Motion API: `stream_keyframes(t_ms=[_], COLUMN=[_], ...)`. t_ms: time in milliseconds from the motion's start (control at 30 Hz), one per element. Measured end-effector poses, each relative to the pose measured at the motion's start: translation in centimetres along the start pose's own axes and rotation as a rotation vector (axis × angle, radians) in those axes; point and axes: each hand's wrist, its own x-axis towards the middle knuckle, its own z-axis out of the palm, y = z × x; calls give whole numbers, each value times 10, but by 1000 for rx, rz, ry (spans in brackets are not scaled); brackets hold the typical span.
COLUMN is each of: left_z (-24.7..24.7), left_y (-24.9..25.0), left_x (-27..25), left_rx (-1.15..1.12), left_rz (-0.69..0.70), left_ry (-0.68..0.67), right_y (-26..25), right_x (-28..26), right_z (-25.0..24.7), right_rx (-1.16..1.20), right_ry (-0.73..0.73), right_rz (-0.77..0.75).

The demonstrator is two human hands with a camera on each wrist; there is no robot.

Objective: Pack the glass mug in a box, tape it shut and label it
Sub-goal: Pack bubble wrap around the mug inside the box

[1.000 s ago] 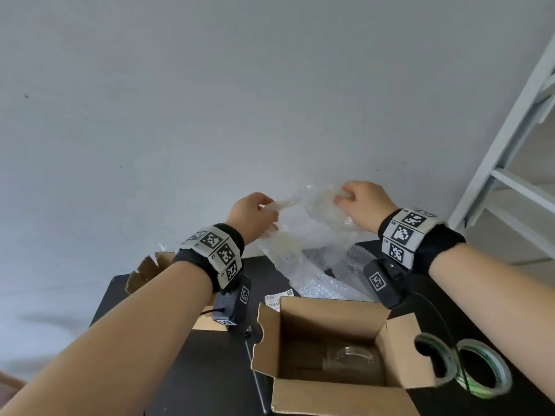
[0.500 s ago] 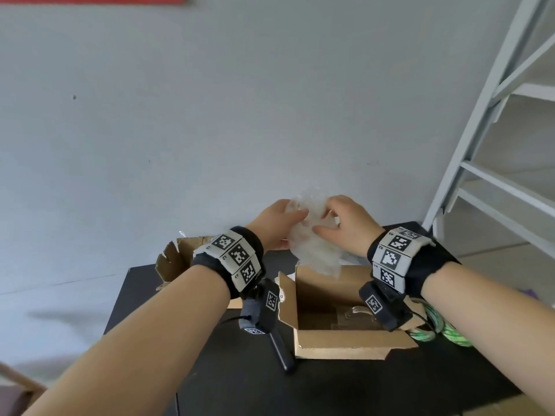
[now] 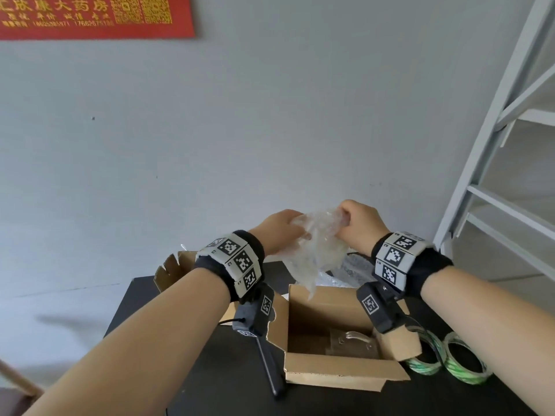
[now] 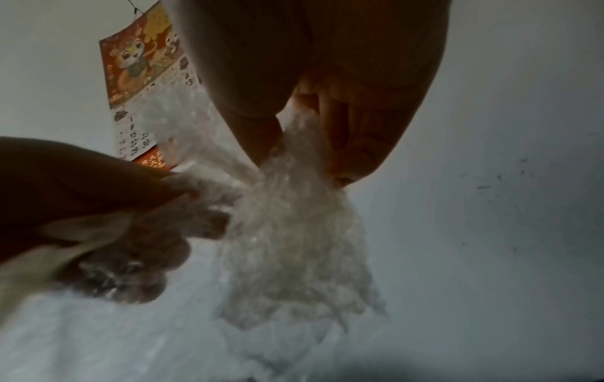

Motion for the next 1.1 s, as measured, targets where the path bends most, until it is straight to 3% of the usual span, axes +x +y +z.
stream_keyframes(t_ms=[100, 267, 433, 500, 600, 700, 800, 1000, 1100], left_z=[7, 14, 25, 27, 27, 31, 37, 41, 44], left_y=[1, 5, 0, -4, -11, -11, -9, -17, -19], left_x=[5, 12, 27, 32, 37, 37, 35, 33, 28], left_rx=[-10, -394, -203, -88, -109, -160, -236, -396, -421], left_rz=[-32, -180, -95, -78, -66, -48, -5, -135, -171], left_ry=[13, -69, -39, 32, 131, 163, 151, 91, 63], right_y=[8, 13, 18, 20, 21, 27, 31, 38, 39], right_x=[4, 8, 8, 7, 4, 3, 1, 0, -5], right_z=[-4, -3, -3, -3, -6, -5, -1, -1, 2], right_rx=[-55, 13, 86, 264, 554, 356, 346, 20, -77], right_ry=[-4, 39, -71, -140, -256, -279, -263, 16, 89], right_rz=[16, 11, 26, 74, 179, 126, 113, 32, -38])
